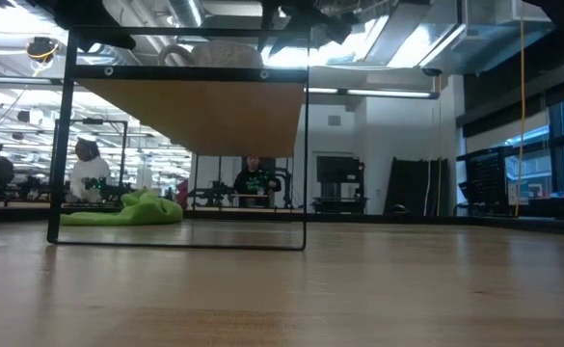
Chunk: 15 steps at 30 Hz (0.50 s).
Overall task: Stack small to large cups/mugs on shelf
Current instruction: Put the gray mug on the shelf
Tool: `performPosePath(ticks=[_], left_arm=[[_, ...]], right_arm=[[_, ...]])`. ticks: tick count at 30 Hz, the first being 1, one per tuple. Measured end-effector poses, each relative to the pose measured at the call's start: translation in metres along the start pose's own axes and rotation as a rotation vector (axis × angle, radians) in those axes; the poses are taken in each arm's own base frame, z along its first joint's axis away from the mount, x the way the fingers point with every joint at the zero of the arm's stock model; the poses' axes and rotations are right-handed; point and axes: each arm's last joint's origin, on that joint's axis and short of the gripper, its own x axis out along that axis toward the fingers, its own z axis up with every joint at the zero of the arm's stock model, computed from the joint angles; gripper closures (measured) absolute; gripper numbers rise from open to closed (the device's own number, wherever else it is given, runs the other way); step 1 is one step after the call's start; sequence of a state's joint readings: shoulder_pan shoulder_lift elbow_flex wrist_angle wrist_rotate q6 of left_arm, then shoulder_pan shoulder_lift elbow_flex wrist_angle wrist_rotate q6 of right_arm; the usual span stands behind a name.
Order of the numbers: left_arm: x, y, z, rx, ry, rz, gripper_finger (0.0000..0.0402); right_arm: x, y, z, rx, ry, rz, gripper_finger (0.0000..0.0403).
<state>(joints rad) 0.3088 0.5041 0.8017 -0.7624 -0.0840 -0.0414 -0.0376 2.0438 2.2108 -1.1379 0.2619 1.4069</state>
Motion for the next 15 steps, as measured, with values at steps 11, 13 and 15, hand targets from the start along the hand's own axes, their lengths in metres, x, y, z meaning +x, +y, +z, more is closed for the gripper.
performPosePath(ticks=[11,13,15], left_arm=[[0.0,-0.006,0.002,-0.122,0.003,-0.191,0.0388],[0.002,-0.007,0.004,-0.179,-0.001,-0.214,0.0389],[0.003,-0.01,0.009,-0.235,-0.034,-0.245,0.0395]], right_arm=[[-0.036,-0.006,0.011,-0.152,-0.042,-0.092,0.0334],[-0.037,-0.01,0.01,-0.201,-0.029,-0.135,0.0334],[-0.039,-0.013,0.011,-0.253,-0.011,-0.159,0.0334]])
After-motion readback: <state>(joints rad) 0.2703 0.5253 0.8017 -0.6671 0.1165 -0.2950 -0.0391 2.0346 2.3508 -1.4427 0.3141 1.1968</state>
